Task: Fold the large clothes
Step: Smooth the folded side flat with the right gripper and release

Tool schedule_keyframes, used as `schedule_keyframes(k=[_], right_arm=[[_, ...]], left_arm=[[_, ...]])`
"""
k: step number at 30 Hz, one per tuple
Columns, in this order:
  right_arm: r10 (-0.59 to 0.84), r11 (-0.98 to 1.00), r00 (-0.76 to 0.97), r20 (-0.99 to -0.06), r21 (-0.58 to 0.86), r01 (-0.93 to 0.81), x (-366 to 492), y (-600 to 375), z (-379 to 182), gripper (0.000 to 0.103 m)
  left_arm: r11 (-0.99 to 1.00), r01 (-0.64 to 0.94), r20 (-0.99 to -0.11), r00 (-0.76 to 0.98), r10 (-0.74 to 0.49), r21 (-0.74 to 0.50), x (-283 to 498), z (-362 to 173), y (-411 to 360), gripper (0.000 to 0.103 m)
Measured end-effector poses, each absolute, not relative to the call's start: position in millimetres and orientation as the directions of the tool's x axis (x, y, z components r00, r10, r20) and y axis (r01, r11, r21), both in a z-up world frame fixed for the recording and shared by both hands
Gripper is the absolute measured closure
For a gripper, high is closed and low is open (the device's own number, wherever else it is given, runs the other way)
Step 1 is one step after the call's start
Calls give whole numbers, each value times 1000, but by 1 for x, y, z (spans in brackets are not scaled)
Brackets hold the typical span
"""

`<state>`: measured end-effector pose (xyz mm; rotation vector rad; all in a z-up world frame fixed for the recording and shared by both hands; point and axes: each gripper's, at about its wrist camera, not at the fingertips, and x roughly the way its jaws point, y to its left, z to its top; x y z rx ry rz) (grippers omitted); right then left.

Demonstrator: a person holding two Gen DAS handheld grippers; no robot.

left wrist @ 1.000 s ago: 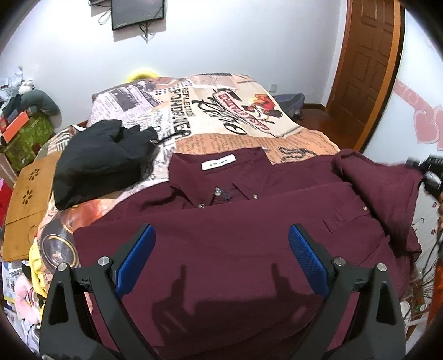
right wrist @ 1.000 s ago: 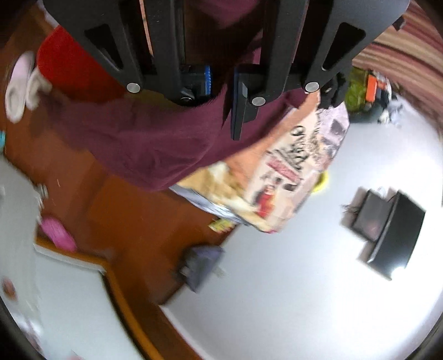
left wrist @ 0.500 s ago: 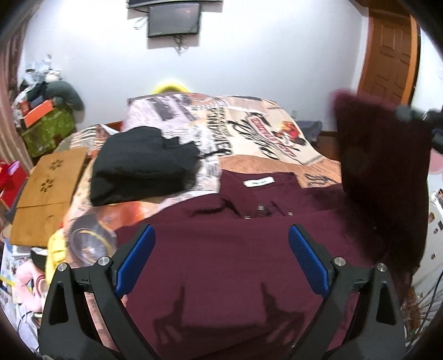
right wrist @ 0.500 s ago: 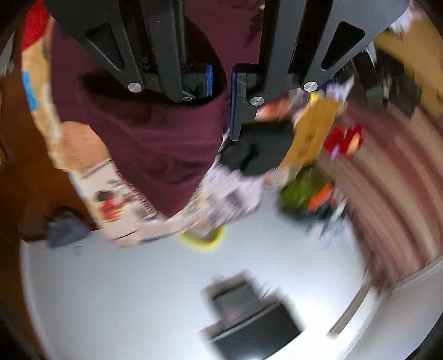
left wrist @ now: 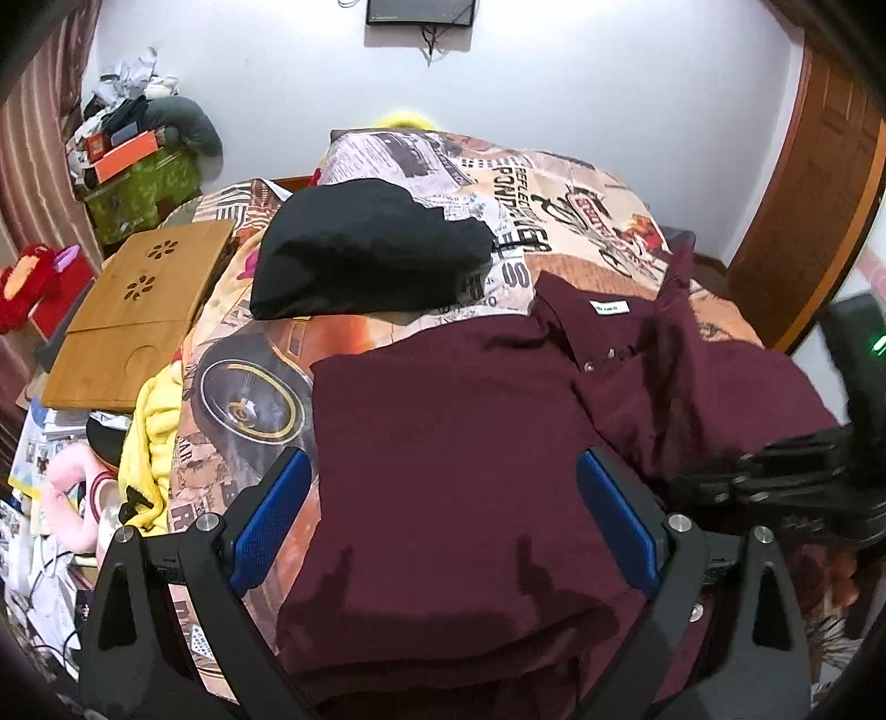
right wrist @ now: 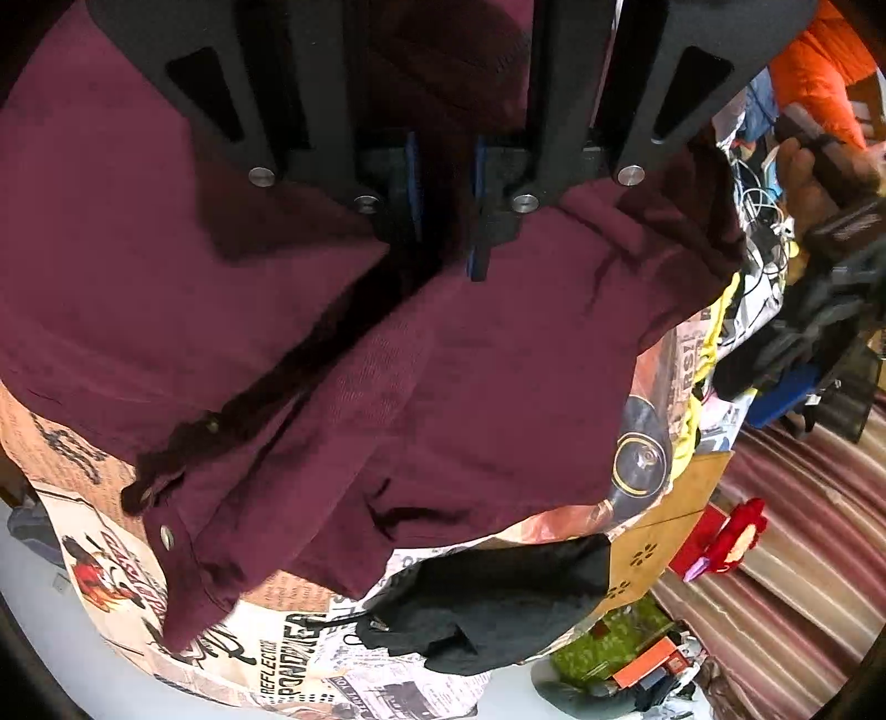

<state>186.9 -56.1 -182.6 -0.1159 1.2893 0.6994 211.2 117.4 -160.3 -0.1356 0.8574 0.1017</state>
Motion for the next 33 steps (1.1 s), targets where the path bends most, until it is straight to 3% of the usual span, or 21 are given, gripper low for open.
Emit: schedule_keyframes(k=[3,13,19,23,25,27,28,33], right_arm=[[432,795,154,-889,295,-530,192,-71,-155,88],[404,877,523,-751,155,-454,204,-169,-60,63],[245,952,600,-762,71,-299,221,-240,-56,62],[162,976,573,-804,46,-211,225,-278,-84,62],[127,985,542,-831,41,-168,229,-289,-104,62],[122,988,498,-859,58,-141,235,-295,-128,62],[132,988,480,-867,75,-137,236,-300,-134,62],[150,982,429,-891,83,-171,244,-279,-164,62]], left_arm=[[991,-113,-757,654,18,-75,218,-157,105,6],[994,107,-724,683,-96,-32,276,-121,20,6],[973,229,-796,590,-138,1,325,-138,-38,6],[954,297,-851,512,-116,48,346,-170,-76,6],[947,316,-875,472,-109,52,354,-187,-89,13],[945,323,-898,428,-97,52,360,-201,-97,34],[947,318,-903,419,-97,46,363,-205,-98,37],[959,263,-891,403,-211,-108,377,-204,-80,69]])
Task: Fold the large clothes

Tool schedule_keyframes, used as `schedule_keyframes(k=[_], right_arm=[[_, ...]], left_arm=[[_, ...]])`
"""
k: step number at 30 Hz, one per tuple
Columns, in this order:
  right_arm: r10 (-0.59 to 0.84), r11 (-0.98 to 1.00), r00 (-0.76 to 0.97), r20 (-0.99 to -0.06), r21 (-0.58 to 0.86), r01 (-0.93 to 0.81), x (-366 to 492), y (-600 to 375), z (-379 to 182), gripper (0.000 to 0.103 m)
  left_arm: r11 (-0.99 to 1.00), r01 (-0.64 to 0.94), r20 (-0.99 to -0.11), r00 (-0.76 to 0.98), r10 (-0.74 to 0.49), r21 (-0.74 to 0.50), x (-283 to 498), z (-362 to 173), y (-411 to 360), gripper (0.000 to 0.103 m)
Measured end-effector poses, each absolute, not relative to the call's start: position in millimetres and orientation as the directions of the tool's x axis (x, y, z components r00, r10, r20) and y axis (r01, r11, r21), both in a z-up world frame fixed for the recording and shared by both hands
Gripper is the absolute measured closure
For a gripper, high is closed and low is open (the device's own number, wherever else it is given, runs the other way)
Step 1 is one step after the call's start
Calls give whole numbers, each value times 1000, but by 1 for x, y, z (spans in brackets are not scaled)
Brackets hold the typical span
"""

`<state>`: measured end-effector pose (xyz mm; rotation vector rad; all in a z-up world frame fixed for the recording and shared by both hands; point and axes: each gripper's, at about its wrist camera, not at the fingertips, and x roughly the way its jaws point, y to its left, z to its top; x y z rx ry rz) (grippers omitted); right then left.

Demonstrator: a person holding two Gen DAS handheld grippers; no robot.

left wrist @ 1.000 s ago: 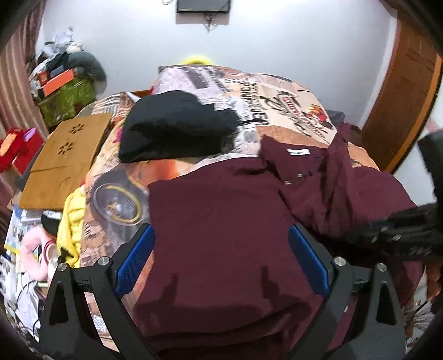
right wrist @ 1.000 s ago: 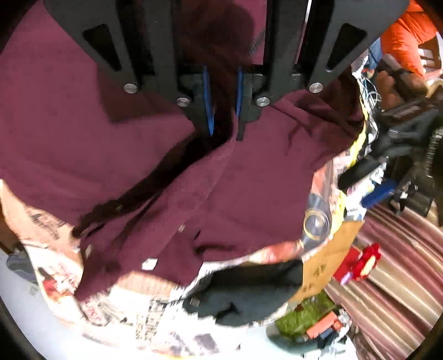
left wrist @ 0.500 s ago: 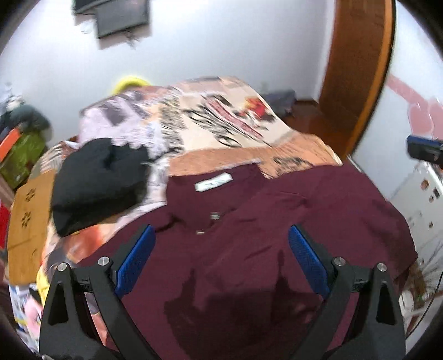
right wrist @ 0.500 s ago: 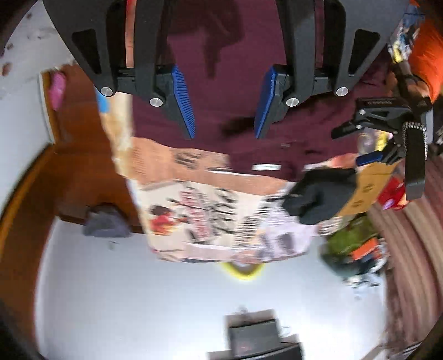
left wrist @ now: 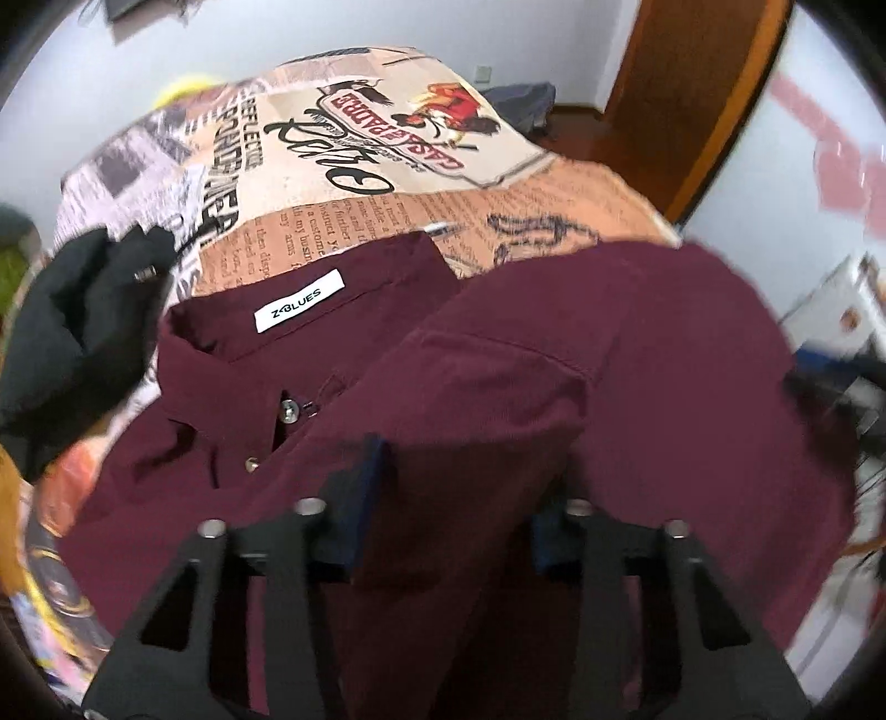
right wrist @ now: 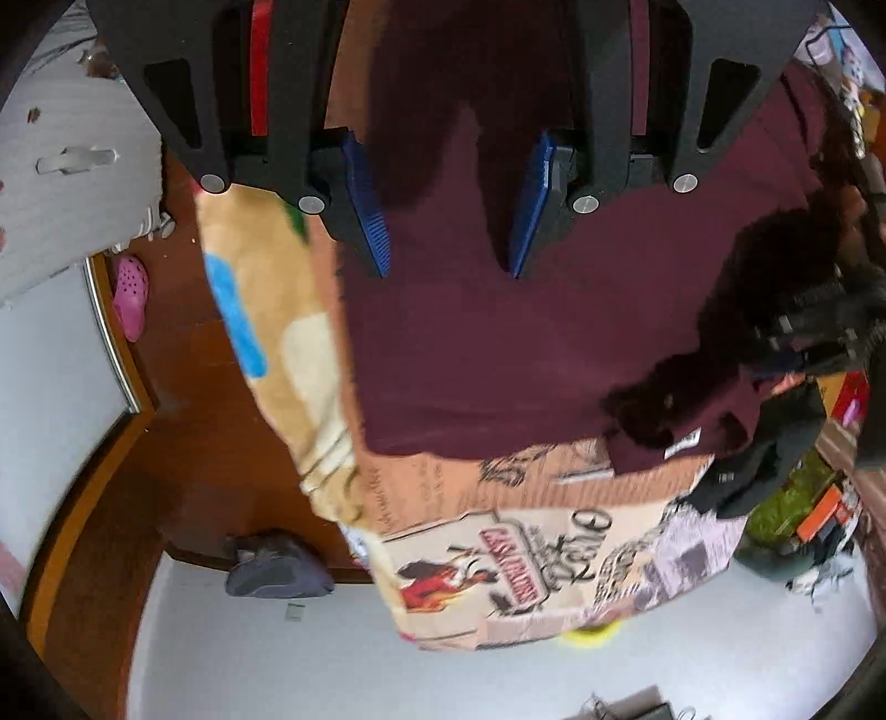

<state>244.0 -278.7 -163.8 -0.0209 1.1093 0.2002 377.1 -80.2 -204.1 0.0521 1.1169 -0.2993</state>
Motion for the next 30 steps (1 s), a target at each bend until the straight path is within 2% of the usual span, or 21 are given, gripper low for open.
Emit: schedule_keyframes(k=[3,5,9,15,18,22,23,25,27,30], right_arm=[[120,976,451,-884,23,-215,245,-262,-165,62],[119,970,455,-882,6,-243,244,-256,-163,62],[145,965,471,-870,20,-260,241,-252,-155,62],[166,957,486,-858,21,-290,232,-237,-153,62],[149,953,466,-872,1,-303,228,-229,-162,62],[119,957,462,-879,-22,-288,225,-225,-170,62],[113,959,469,-876,-27,-283,223,-225,-169,61],[110,962,471,-875,-26,-272,220,-224,-167,60],[117,963,469,-875,-16,-269,217,-225,-164,60],[114,962,473,-873,-23,-273,215,-224,-160,60]], left_arm=[[956,250,-874,417,-250,-154,378,-194,-67,92],[958,248,-861,446,-246,-145,375,-183,-59,97],[968,215,-799,555,-231,-131,356,-147,-24,100],[984,82,-700,694,-169,-156,309,-104,55,100],[981,42,-722,671,-167,-188,293,-114,84,100],[998,37,-797,601,-66,-55,289,-141,83,99],[998,47,-802,594,-60,-40,287,-146,79,96],[996,91,-812,579,-72,-23,287,-153,68,81],[991,134,-810,580,-85,-8,287,-154,53,49],[977,211,-793,599,-112,21,295,-150,18,45]])
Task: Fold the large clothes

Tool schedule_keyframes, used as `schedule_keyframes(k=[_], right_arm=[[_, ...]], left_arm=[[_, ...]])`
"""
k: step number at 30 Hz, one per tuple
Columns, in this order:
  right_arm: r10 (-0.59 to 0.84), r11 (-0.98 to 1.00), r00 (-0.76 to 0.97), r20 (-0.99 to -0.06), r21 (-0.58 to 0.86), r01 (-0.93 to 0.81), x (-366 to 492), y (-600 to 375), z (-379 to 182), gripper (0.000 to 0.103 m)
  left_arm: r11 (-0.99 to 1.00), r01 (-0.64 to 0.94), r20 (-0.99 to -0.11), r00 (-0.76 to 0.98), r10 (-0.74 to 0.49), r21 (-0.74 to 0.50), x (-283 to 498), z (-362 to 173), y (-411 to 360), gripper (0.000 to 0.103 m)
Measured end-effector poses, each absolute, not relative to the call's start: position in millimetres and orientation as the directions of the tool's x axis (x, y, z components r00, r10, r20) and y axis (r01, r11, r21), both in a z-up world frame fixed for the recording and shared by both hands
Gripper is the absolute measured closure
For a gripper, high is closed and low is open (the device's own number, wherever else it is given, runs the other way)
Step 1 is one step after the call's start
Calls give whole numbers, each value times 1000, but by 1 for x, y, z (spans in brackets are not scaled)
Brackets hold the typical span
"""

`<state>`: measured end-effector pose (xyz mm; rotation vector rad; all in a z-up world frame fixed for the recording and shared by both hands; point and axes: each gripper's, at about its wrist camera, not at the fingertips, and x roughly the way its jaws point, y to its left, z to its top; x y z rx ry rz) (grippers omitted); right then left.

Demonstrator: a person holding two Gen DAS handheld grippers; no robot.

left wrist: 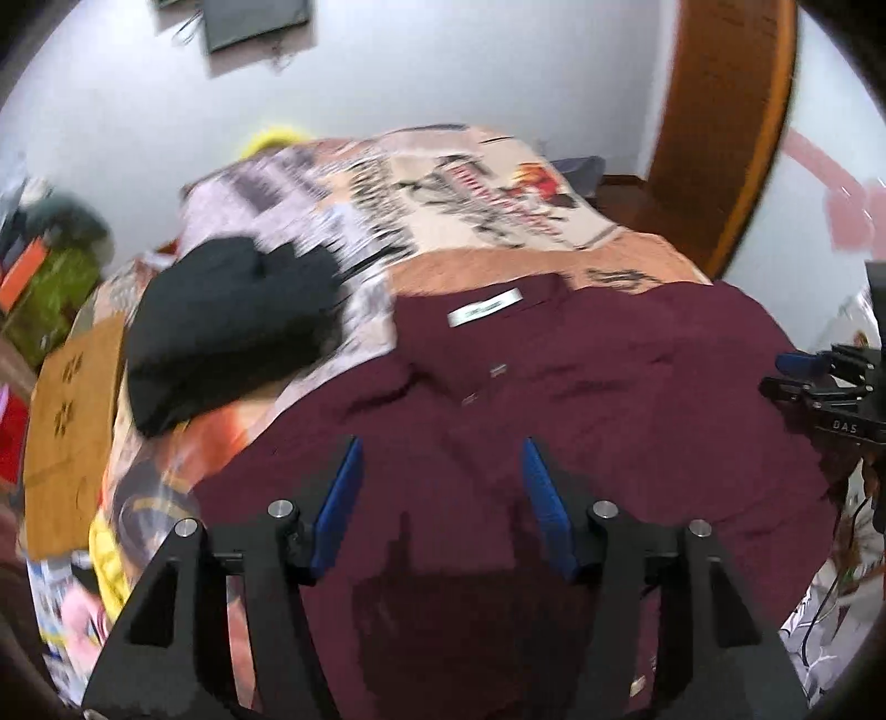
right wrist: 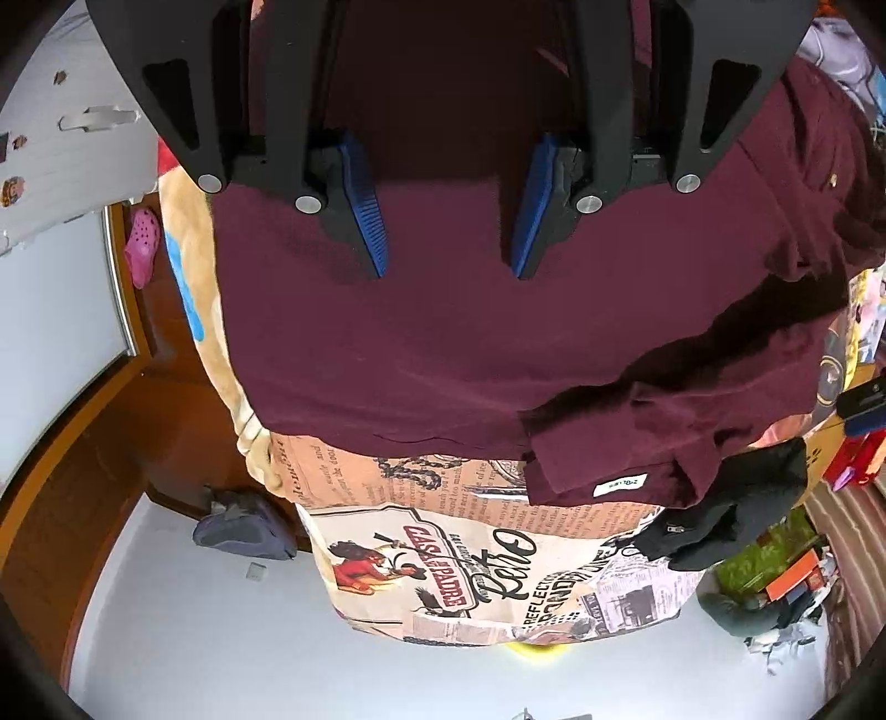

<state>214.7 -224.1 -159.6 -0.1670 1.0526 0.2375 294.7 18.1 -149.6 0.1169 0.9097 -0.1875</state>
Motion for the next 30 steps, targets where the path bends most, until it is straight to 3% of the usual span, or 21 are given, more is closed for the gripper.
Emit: schedule_keyframes(k=[6,11,13,14,16,18,23,30], right_arm=[[116,962,512,-851,-32,-272,208,-229,-151,57],[108,969,506,-856,-23,-246,206,-237,-158,55],[102,972,502,-859,-21,-235,205,-242,-163,55],[108,973,501,-858,-13,-231,204,-244,-165,55],[116,975,505,-855,1,-223,202,-249,-165,55],[115,975,503,-857,1,-222,203,-252,-163,55],[69,978,528,-847,-47,-204,211,-258,-147,55],[37,990,562,-826,-46,-134,210,-269,-141,55]], left_arm=[[922,387,-837,496,-231,-25,332,-153,-53,40],[872,488,-933,326,-155,25,365,-195,-102,41],[878,477,-945,301,-124,37,373,-209,-107,46],[884,464,-945,308,-108,50,375,-212,-104,55],[903,426,-941,323,-99,51,380,-220,-99,63],[918,396,-935,330,-130,12,381,-221,-89,94],[940,340,-886,424,-188,-37,370,-187,-62,100],[971,202,-790,571,-224,-129,336,-136,15,101]])
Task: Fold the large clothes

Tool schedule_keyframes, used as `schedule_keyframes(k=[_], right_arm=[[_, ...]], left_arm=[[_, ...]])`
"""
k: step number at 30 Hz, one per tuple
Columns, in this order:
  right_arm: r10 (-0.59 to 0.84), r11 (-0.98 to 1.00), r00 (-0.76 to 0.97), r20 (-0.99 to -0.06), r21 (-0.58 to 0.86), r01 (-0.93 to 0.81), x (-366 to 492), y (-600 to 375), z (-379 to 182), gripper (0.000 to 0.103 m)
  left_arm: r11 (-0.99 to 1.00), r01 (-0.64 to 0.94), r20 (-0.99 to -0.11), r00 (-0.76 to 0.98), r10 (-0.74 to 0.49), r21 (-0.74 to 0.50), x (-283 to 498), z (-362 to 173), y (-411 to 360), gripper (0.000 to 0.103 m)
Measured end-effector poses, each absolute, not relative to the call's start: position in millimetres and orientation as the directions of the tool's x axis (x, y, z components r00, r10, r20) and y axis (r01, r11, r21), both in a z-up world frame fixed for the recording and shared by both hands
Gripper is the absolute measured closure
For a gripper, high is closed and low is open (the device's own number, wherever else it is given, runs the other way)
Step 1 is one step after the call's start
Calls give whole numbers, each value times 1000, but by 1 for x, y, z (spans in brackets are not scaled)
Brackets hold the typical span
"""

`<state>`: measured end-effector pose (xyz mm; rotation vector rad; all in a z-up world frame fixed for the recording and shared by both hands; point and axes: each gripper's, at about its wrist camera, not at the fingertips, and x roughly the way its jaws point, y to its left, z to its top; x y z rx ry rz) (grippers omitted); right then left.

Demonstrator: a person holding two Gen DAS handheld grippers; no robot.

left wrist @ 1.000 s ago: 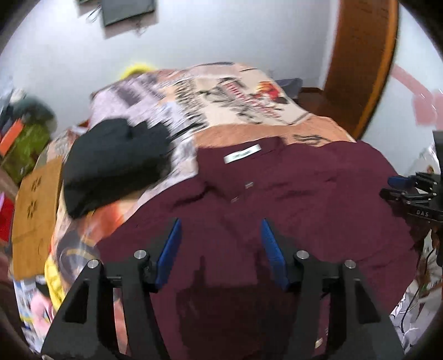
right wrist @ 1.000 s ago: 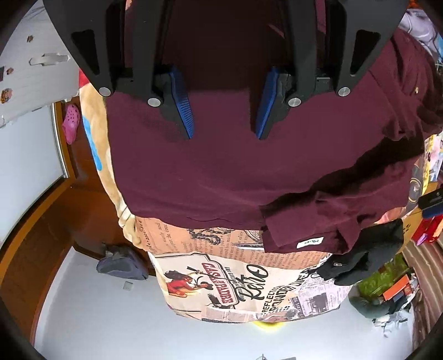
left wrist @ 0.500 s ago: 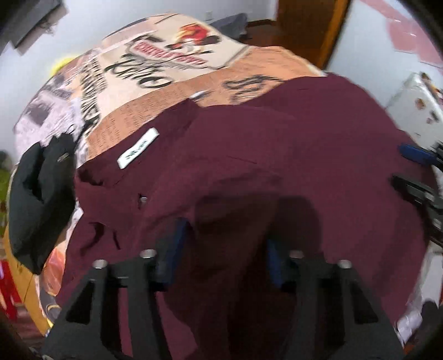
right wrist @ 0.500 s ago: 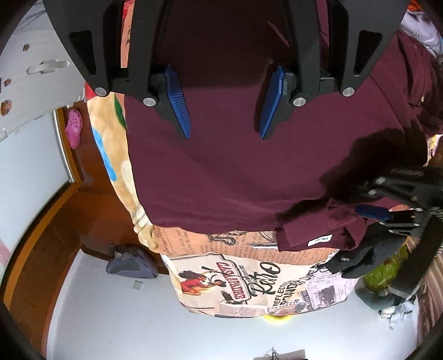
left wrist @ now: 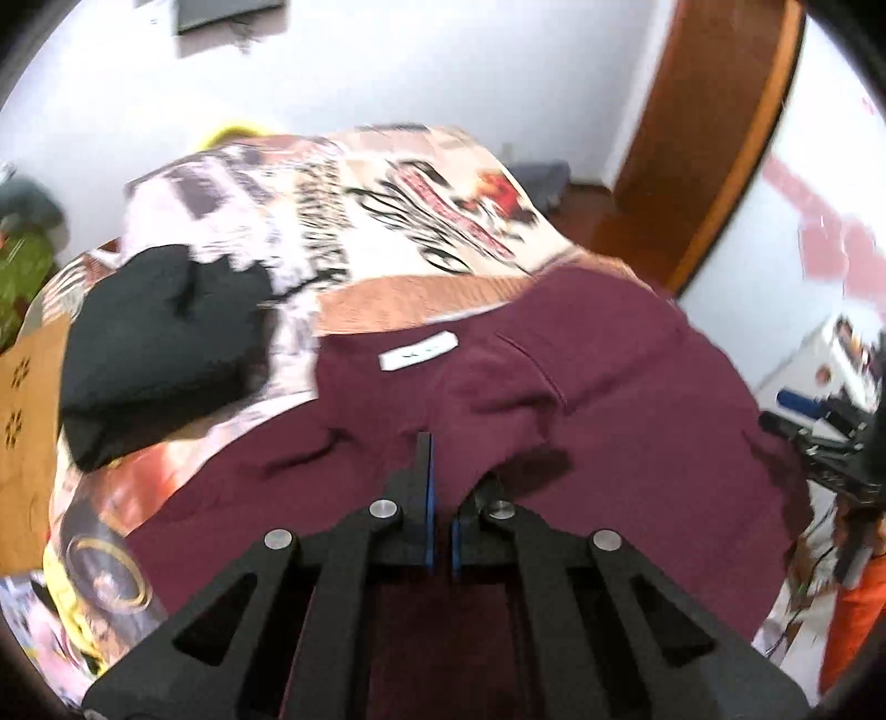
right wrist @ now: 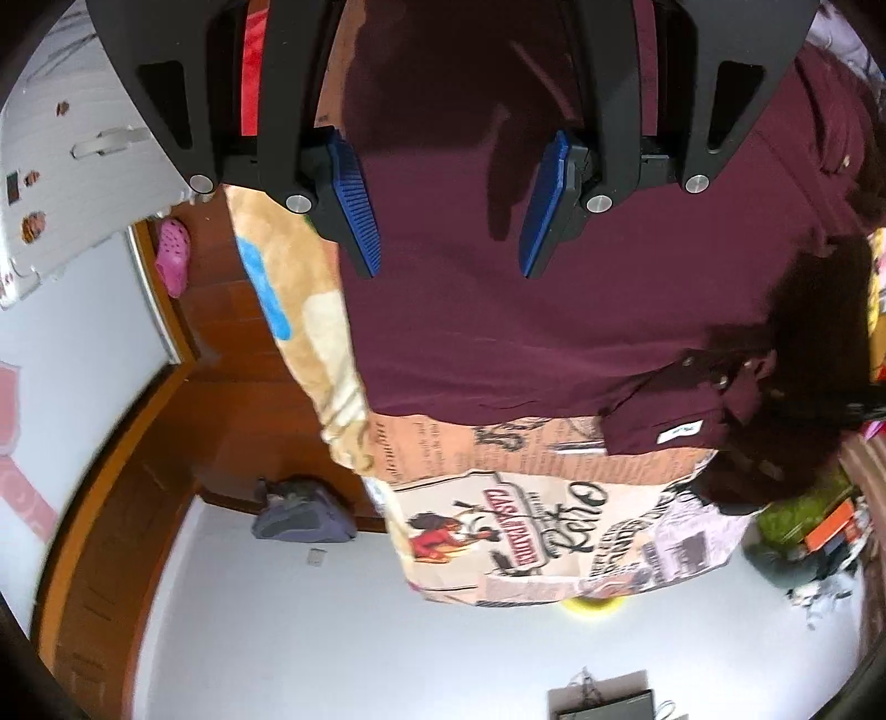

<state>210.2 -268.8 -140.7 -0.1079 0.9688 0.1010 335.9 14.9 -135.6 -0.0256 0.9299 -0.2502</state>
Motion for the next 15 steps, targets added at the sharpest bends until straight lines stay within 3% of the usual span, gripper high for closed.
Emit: schedule_keyframes(k=[7,11,12,15], right_arm=[[5,994,548,-837,-56,-94,209,-273,-149,55],[13,997,554,-832,-29,-68,205,-274,-149,55],[23,998,550,-835,-15,-65,204,-275,-150,55],[31,998,538,-842,-4,-63,205,-273,-154,55]], left_arm=[[995,73,-762,641,-94,-62,281,-142,75,101],[987,5,-807,575,-137,-164,258,-173,110,100],[983,-20,-821,553,-143,-185,254,-183,118,94],[945,-88,-842,485,-235,-315,244,-215,141,89]])
